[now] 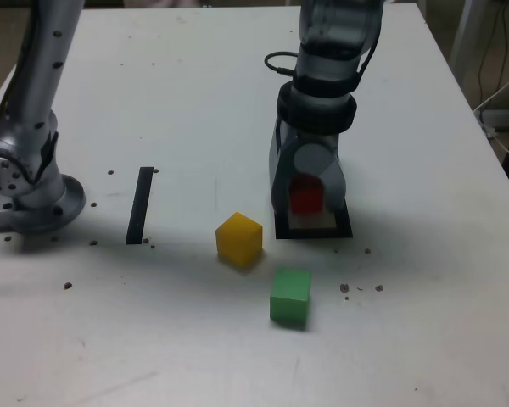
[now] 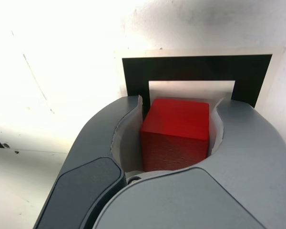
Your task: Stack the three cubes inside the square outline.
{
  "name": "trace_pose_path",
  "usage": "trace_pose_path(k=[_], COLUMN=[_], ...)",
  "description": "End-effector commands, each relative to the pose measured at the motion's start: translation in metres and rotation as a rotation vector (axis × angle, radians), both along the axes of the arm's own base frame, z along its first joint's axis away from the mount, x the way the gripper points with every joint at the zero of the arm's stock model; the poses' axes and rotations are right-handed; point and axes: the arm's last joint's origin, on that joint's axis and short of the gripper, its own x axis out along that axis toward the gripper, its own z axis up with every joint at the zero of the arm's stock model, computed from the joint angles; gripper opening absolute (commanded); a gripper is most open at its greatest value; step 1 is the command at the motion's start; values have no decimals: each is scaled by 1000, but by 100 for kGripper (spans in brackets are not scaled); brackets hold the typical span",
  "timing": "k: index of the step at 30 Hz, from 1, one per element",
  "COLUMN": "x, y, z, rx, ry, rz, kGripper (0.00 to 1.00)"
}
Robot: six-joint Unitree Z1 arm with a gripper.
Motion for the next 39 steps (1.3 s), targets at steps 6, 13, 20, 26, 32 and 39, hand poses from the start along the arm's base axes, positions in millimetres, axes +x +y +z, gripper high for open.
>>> trace_pose_path(k=[6, 13, 20, 26, 32, 39], x=[3, 3, 3, 0, -11, -41], y=[6, 8, 8, 8, 9, 11], z=[-6, -9, -10, -5, 10, 33], rx=[3, 4, 1, 7, 36, 92], ry=[5, -1, -7, -21, -47, -51], rz=[6, 0, 0, -1, 12, 58], kGripper=[31, 94, 99, 99, 99, 100])
